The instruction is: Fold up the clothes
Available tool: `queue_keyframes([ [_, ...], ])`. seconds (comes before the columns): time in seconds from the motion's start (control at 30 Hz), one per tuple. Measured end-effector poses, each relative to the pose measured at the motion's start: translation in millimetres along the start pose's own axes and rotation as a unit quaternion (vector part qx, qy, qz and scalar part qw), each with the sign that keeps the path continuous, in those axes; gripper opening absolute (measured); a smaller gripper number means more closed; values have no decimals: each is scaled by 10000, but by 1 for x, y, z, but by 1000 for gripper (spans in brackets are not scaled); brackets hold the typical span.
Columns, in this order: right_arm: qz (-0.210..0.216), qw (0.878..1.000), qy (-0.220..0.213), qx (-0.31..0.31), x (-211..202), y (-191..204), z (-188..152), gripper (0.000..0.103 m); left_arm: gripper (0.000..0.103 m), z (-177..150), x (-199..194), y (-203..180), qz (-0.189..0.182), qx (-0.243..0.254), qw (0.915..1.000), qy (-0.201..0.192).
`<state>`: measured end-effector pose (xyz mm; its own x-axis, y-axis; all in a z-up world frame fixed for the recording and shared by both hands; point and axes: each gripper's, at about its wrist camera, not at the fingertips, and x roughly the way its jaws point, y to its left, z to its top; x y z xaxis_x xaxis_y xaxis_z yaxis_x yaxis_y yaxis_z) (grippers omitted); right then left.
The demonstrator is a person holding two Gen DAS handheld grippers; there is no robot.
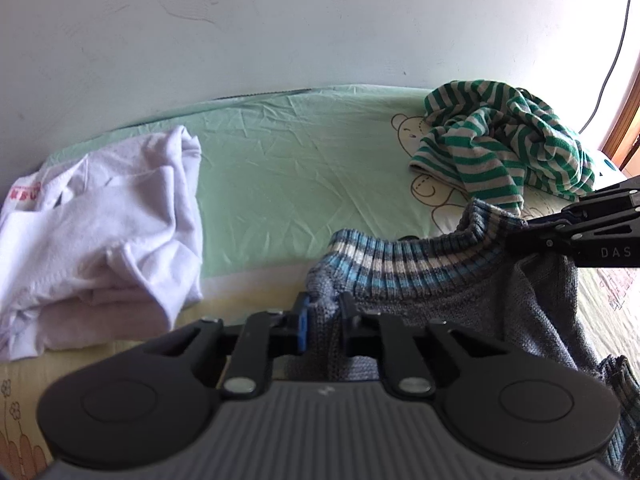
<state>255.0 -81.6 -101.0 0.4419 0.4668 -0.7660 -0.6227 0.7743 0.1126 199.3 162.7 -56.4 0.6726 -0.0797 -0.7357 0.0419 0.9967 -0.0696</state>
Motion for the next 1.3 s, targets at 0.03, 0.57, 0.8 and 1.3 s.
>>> queue_keyframes([
  [0.03, 24, 9999, -91, 55, -7, 0, 1, 15, 12, 1, -7, -1, -4, 5, 10000, -66],
  [0.57, 165, 9945, -991, -303, -155, 38, -31, 13, 12, -49, -162, -44, -234, 1027, 9886, -1076],
  [0.8, 60, 9912, -903, -965, -191, 70, -77, 13, 7, -101, -197, -66, -212, 1474, 9834, -1039],
  [1.3, -478, 9491, -330, -3095, -152, 123, -193, 9, 0, -203, -177, -120, 387, 2279, 9727, -183],
])
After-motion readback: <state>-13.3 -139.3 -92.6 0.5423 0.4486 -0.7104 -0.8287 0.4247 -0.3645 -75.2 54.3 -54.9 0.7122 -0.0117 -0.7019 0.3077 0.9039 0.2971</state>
